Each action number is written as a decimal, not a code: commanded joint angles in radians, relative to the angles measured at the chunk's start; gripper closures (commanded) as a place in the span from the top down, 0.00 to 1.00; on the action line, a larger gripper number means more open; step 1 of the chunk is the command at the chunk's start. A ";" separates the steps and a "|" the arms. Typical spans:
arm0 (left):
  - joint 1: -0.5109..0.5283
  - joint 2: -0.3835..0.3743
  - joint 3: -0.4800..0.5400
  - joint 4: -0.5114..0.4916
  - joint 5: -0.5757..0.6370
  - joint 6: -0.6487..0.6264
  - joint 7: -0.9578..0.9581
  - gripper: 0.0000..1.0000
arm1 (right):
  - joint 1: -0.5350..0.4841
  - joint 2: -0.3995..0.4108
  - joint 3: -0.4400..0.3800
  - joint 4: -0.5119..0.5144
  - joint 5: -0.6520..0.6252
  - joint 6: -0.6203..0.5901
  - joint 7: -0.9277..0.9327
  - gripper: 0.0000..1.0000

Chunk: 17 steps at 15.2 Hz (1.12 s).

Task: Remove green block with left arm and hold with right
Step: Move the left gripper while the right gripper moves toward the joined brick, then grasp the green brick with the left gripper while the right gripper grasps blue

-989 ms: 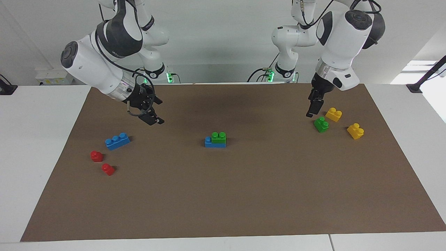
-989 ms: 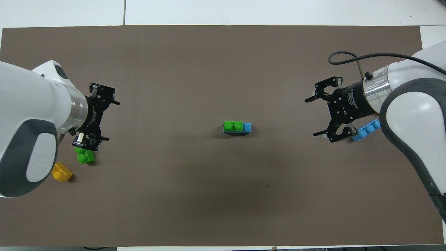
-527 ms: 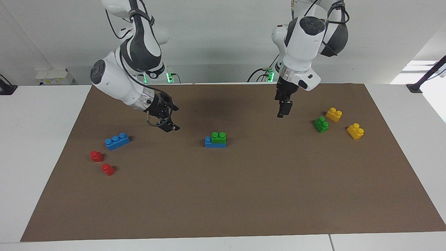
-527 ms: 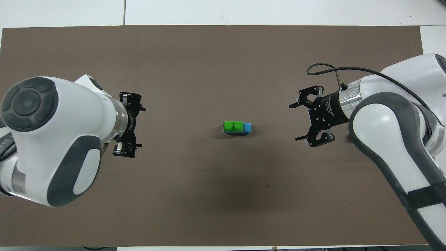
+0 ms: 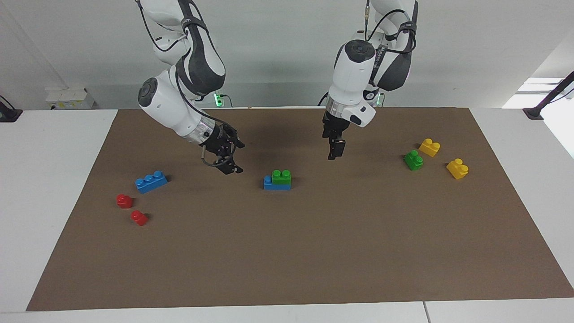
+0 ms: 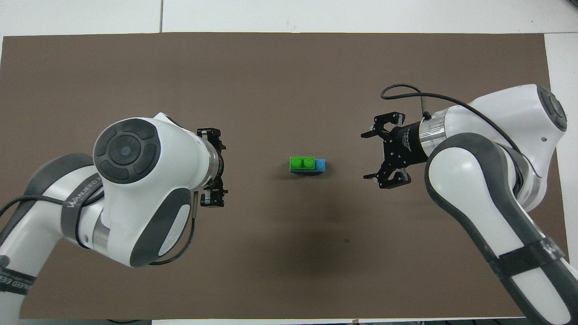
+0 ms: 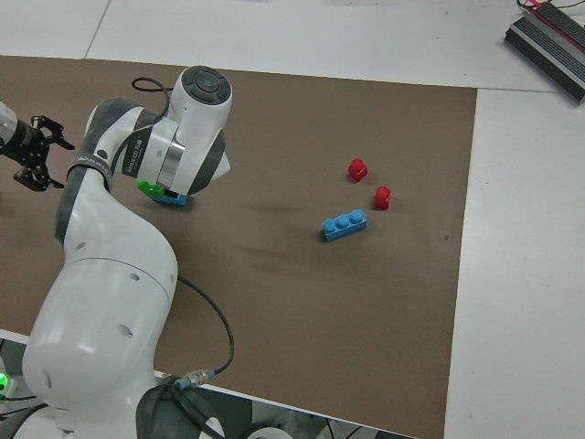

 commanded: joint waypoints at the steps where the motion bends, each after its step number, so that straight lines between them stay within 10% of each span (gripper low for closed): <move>1: -0.035 0.035 0.016 0.008 -0.015 0.052 -0.064 1.00 | 0.032 0.018 0.000 -0.034 0.023 0.083 0.012 0.95; 17: -0.141 0.286 0.020 0.199 -0.006 0.099 -0.216 1.00 | 0.103 0.091 0.000 -0.050 0.023 0.220 0.013 0.95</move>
